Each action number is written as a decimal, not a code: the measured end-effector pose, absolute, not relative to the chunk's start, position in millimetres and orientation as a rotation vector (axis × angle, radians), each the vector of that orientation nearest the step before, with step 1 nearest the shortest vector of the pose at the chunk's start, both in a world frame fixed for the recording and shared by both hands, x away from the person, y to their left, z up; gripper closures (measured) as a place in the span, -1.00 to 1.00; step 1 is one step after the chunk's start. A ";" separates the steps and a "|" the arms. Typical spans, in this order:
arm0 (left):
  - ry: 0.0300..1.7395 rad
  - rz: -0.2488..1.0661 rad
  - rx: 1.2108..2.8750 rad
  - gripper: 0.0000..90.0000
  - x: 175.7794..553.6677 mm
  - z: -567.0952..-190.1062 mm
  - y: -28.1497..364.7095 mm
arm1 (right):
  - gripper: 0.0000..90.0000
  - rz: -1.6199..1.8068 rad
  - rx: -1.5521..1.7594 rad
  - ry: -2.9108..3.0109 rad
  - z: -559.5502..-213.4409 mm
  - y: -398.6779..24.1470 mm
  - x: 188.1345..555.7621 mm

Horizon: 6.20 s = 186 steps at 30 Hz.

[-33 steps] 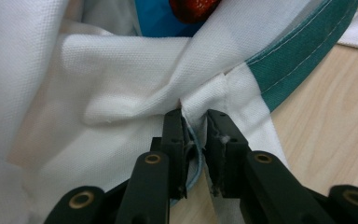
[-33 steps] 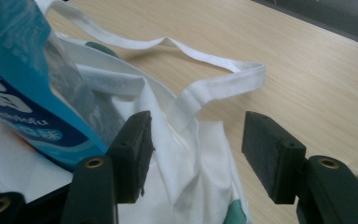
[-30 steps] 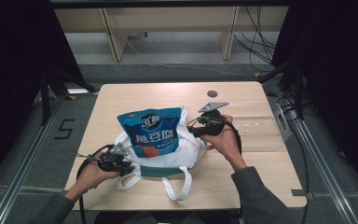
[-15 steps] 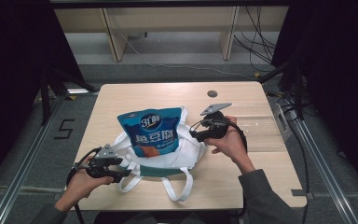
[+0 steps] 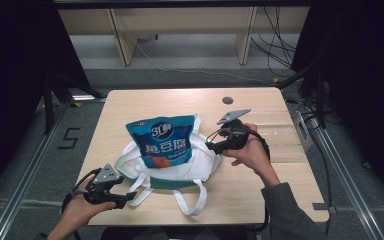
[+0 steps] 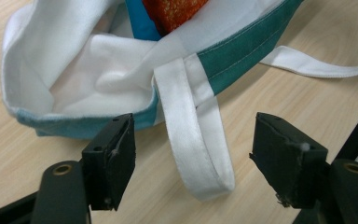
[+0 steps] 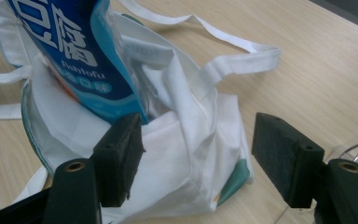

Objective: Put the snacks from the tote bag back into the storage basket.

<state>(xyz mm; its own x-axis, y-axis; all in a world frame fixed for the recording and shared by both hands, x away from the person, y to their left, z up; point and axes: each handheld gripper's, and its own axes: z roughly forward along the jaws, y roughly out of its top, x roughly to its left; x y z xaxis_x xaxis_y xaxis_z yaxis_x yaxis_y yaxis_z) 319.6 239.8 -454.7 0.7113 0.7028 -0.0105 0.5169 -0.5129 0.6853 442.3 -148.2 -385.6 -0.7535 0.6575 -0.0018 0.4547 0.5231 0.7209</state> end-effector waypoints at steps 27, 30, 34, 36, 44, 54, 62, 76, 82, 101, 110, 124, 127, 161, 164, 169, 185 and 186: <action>0.979 0.371 2.244 -0.41 311.5 -458.3 256.0 | -0.30 1.007 0.522 2.659 -299.6 -82.9 450.7; 0.983 0.370 2.238 -0.43 311.7 -458.1 255.4 | -0.27 0.984 0.500 2.672 -292.2 -74.5 454.9; 0.968 0.385 2.257 -0.44 312.8 -457.4 257.4 | -0.25 0.973 0.466 2.688 -287.5 -65.8 458.9; 1.007 0.376 2.220 -0.47 312.7 -458.5 256.2 | -0.21 0.942 0.420 2.715 -283.2 -54.0 461.8; 0.987 0.380 2.246 -0.52 313.6 -457.6 257.2 | -0.12 0.904 0.344 2.746 -284.1 -29.7 462.9; 1.000 0.384 2.240 -0.53 314.1 -459.1 256.0 | 0.23 0.795 0.231 2.820 -288.7 -7.1 472.2; 1.000 0.381 2.243 -0.53 313.9 -460.0 256.2 | 0.56 0.702 0.165 2.861 -294.6 2.5 474.9; 1.013 0.369 2.235 -0.52 314.0 -461.0 254.9 | 1.00 0.604 0.046 2.892 -292.2 11.2 473.5; 0.995 0.382 2.252 -0.51 314.9 -460.5 256.2 | 1.00 0.537 -0.016 2.887 -287.7 15.7 471.9; 1.010 0.374 2.245 -0.50 314.3 -461.2 256.3 | 1.00 0.534 0.021 2.813 -233.5 8.6 464.6; 1.011 0.363 2.241 -0.50 314.6 -460.5 257.1 | 1.00 0.493 0.045 2.737 -197.5 -16.8 463.6; 1.041 0.370 2.231 -0.49 315.8 -462.2 258.0 | 1.00 0.394 0.180 2.692 -177.8 -88.3 476.6; 1.038 0.384 2.222 -0.49 317.2 -461.2 261.2 | 1.00 0.385 0.213 2.693 -175.8 -104.7 479.1; 1.067 0.370 2.234 -0.49 321.8 -466.2 262.1 | 1.00 0.334 0.529 2.622 -189.6 -243.2 506.6; 1.065 0.337 2.260 -0.49 321.6 -465.2 261.6 | 1.00 0.343 0.533 2.619 -194.8 -246.5 509.5; 1.069 0.359 2.243 -0.49 321.5 -466.8 261.5 | 1.00 0.361 0.539 2.628 -203.3 -250.4 512.6; 1.082 0.343 2.245 -0.50 322.3 -467.4 261.4 | 1.00 0.390 0.533 2.675 -233.2 -248.5 518.5; 1.080 0.358 2.240 -0.50 322.6 -468.1 261.1 | 1.00 0.398 0.528 2.681 -235.7 -248.6 519.1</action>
